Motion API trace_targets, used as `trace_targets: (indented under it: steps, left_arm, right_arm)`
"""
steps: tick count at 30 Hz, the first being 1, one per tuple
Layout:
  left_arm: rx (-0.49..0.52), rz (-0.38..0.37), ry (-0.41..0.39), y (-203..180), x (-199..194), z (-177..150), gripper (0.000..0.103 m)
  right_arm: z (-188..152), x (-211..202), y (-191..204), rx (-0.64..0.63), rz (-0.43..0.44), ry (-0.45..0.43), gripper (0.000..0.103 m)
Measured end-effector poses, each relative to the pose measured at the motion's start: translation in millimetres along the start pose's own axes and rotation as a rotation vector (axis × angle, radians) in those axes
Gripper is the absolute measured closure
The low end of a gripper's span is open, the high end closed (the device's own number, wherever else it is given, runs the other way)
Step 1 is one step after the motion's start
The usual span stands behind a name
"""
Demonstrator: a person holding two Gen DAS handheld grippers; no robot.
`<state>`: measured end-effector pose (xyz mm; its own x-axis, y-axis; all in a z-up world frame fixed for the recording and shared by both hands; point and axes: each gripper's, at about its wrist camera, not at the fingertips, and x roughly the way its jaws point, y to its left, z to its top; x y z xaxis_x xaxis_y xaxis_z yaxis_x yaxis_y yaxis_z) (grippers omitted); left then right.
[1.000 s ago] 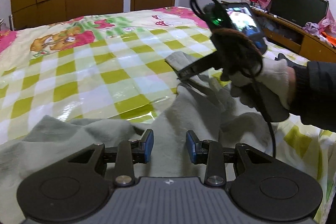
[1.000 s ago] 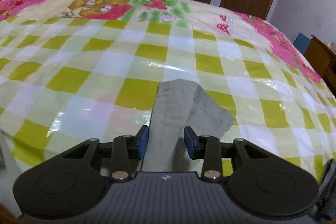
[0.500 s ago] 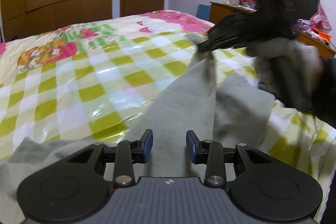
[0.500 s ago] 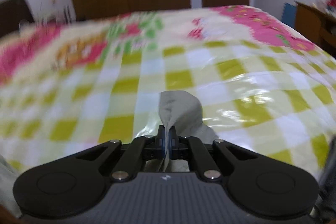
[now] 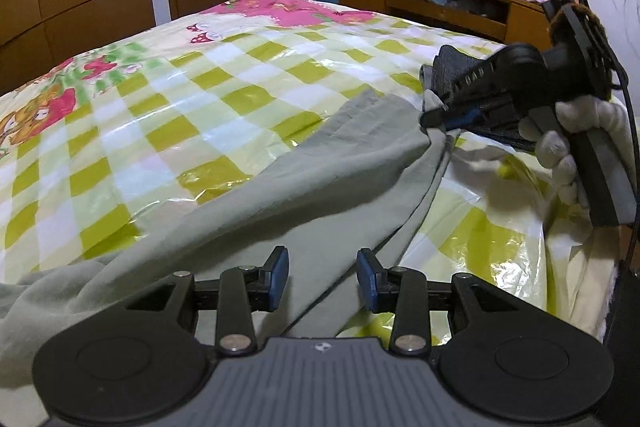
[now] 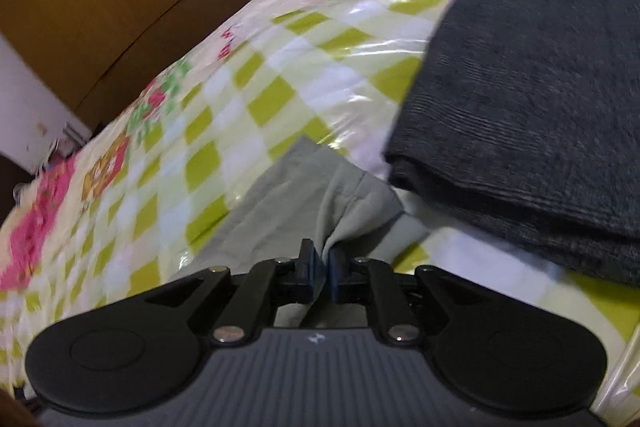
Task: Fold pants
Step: 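Grasp the pant leg edge with the right gripper and pull it toward the dark garment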
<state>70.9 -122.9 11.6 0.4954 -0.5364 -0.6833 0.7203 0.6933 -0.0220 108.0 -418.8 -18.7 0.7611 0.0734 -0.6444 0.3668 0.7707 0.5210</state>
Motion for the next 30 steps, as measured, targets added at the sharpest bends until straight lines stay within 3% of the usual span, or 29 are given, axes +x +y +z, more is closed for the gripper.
trace_targets:
  steps: [2,4,6,13,15,18,23,27,30]
  left_arm:
    - [0.000,0.001,0.000,-0.8,1.0,2.5,0.053]
    - [-0.003,0.002,-0.006,-1.1,1.7,4.6,0.053]
    - [-0.005,-0.002,-0.011,-2.0,2.0,6.0,0.053]
    - [-0.014,-0.021,-0.036,-1.8,0.3,6.1,0.053]
    - [-0.024,-0.026,-0.041,0.1,0.3,5.0,0.053]
    - [-0.035,-0.031,-0.045,2.7,0.6,3.3,0.053]
    - [-0.027,-0.013,-0.071,8.7,-7.3,10.9,0.053]
    - [-0.039,0.020,-0.143,16.7,-31.1,25.7,0.053]
    - [-0.046,0.024,-0.170,18.4,-38.9,28.6,0.052]
  right_arm:
    - [4.4,-0.4,2.3,-0.007,0.016,-0.008,0.080]
    - [11.4,1.2,5.0,-0.013,0.014,-0.019,0.065]
    - [13.1,2.2,5.4,-0.007,-0.002,-0.016,0.058]
    - [13.5,-0.2,8.6,-0.025,-0.108,0.005,0.058]
    - [12.9,-3.0,7.1,-0.028,-0.129,0.003,0.064]
    - [14.8,-4.9,0.9,0.007,-0.126,0.010,0.100]
    - [29.8,-3.0,4.2,0.080,-0.016,0.032,0.100]
    - [63.2,-28.0,43.9,0.059,0.198,-0.081,0.100]
    - [71.8,-52.0,48.5,0.062,0.275,-0.141,0.100]
